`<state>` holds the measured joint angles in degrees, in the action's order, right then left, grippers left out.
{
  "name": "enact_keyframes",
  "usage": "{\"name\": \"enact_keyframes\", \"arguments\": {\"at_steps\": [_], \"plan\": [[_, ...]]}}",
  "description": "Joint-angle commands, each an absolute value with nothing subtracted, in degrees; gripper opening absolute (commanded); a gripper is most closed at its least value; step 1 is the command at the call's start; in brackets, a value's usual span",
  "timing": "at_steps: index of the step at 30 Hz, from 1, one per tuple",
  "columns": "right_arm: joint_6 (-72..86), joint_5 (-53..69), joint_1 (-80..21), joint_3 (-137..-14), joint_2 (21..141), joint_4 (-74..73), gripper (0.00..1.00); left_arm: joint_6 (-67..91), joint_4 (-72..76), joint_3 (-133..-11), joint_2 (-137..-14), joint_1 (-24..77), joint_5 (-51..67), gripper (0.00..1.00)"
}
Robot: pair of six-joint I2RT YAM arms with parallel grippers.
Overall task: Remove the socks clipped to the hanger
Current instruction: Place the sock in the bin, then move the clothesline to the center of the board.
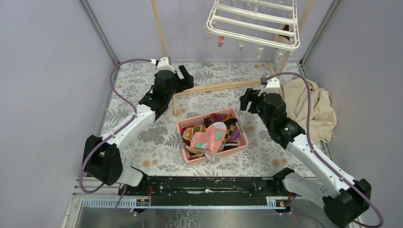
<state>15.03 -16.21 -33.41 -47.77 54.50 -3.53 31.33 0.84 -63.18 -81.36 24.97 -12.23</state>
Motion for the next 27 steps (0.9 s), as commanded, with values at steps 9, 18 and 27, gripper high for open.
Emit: {"name": "enact_keyframes", "arguments": {"at_steps": [9,18,27], "plan": [[23.18,-4.11,-0.39,-45.75,78.82,27.36,0.76,33.61,8.32,-60.57,-83.98,20.62,-8.11,0.98],[21.22,-4.88,3.80,-61.14,101.44,37.29,0.75,34.81,11.24,-60.64,-87.69,19.14,-4.19,0.99],[15.94,-5.91,6.36,-72.62,114.15,39.24,0.75,34.90,13.62,-60.64,-89.65,18.64,-1.27,0.99]]}}
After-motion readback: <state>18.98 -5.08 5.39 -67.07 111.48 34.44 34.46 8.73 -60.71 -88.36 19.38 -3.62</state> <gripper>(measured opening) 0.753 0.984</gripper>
